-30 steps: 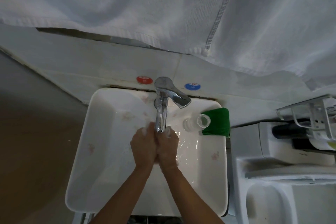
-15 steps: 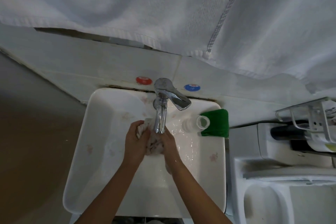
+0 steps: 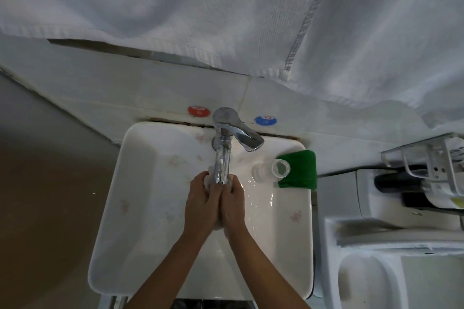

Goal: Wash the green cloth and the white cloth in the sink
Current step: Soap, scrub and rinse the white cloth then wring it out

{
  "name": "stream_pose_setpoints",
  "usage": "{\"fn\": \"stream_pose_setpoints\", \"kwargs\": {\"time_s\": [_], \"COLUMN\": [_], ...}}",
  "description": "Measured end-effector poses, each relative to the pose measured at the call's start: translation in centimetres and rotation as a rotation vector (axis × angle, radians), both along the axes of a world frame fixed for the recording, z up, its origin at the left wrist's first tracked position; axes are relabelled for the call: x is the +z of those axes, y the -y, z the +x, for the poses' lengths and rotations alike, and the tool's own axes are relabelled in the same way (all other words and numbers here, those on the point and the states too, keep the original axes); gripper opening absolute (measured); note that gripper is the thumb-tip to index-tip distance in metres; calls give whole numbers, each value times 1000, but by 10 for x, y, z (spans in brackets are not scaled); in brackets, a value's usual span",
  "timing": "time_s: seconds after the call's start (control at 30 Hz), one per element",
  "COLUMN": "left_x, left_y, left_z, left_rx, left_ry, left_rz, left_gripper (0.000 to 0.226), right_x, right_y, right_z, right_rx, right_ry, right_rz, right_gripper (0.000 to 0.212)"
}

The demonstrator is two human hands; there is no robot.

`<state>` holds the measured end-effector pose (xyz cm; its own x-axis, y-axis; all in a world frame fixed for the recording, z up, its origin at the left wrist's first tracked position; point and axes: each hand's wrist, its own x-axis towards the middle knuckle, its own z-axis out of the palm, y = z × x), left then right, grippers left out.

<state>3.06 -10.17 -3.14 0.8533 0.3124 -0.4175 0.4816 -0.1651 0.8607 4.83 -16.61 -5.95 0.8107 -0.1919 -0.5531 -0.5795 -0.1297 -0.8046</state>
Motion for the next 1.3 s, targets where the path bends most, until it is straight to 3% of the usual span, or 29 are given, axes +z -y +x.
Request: {"fn": "stream_pose_setpoints", "kwargs": {"time_s": [0.1,0.2,0.3,0.47,0.57,0.63,0.73,0.8,0.93,1.07,1.17,1.23,1.3], "left_x": [1,-2,-5,-5,-3,0,5,0,1,7,11,14,15], "left_y": [3,3,2,6,1,-4,-6,-7,-9,-10,-17,-20,-21], "left_z": [2,7,12,11,14,16,13,10,3,1,2,1,0], "left_rx": [49,92,62,161,156,134,76,75,10,42,48,-29,-93], "left_ry": [16,31,73,61,48,52,-37,-71,-165,-76,-34,-34,-47], "left_rz": [78,122,210,108,-52,-160,-200,-206,-126,37,25,-28,-84], "left_gripper": [24,18,39,20,13,30,63,66,61,40,26,35,59], "right_x": [-2,0,2,12,15,17,21,25,22,18,22,19,19], "right_y": [-5,-6,-6,-7,-3,0,1,0,1,2,4,10,17], "right_z": [0,3,2,-4,-4,-4,-1,0,-4,-10,-9,-8,-6], "right_rx": [-55,-87,-131,-191,-174,-168,-232,-247,-235,-125,-50,12,60], "right_ry": [57,81,108,181,168,158,155,187,190,130,15,-11,-3], "right_rz": [-69,-105,-126,-42,42,127,174,179,194,246,305,308,329], "right_gripper": [34,42,44,36,16,7,16,20,31,25,57,68,49]}}
